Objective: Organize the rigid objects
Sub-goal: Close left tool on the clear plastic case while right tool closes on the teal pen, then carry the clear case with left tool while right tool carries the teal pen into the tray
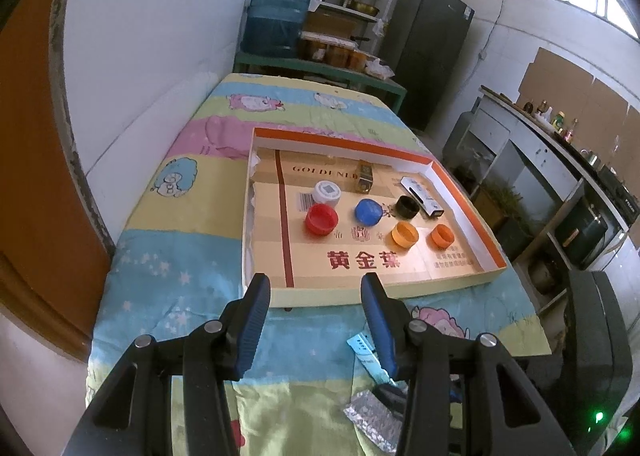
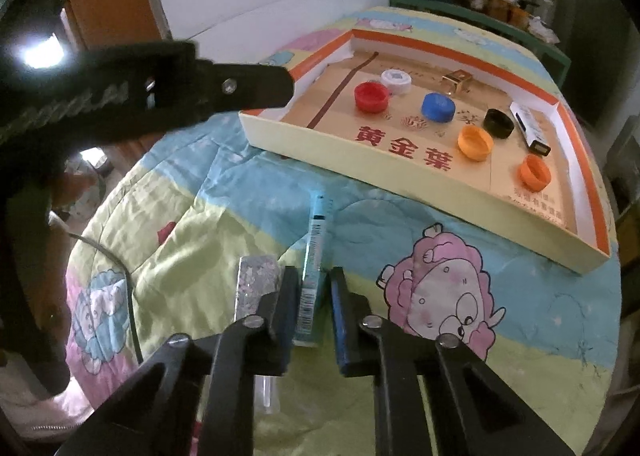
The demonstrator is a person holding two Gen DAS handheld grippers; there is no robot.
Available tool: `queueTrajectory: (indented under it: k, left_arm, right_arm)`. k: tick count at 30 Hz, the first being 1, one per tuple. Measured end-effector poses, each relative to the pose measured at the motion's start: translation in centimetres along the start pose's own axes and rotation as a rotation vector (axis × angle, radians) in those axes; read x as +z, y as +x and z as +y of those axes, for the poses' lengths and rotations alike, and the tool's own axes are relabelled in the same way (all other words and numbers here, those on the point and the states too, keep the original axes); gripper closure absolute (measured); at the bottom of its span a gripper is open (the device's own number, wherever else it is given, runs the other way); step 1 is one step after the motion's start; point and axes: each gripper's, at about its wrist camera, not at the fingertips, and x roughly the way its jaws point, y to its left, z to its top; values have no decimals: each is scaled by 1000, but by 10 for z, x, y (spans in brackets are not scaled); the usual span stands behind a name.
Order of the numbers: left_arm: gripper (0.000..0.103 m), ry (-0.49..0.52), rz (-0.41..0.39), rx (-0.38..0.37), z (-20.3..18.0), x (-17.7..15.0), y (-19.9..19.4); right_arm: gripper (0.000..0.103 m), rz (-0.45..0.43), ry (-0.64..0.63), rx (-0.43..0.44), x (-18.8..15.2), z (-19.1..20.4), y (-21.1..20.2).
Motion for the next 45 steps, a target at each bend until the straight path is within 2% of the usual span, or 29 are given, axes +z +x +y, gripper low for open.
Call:
queueTrajectory:
  k: [5, 12, 17, 22, 27, 29, 30, 31, 34, 45]
  left_arm:
    - [56, -3, 15, -14, -2, -9, -3]
    - [56, -4, 68, -58, -22, -42, -7]
    - [56, -37, 83, -35, -31, -62, -8]
    - [56, -50, 161, -7, -38, -80, 7]
    - [56, -18, 153, -5, -42, -87, 3]
    - [59, -23, 158, -31, -38, -87, 2]
    - [65, -24, 163, -62, -35, -86, 2]
    - [67, -23, 167, -82, -33, -87, 2]
    - [75, 14, 169, -94, -33, -86, 0]
    - [81, 75, 158, -81, -38, -79, -4]
  right_arm:
    - [91, -5, 30, 6, -2, -6, -1]
    - [90, -32, 107, -65, -16, -27, -18]
    - [90, -53, 136, -78, -25, -35, -29]
    - [90, -66, 137, -67, -33, -32, -37]
    - [90, -77, 151, -66, -39, -35, -41]
    - [90, -81, 158, -67, -41, -36, -43]
    - [90, -83, 162, -67, -42, -37, -43]
    - [90, -85, 167, -66, -43, -37, -43]
    - [90, -83, 175, -63, -44, -39, -43]
    - [90, -81, 172, -61, -42, -38, -41]
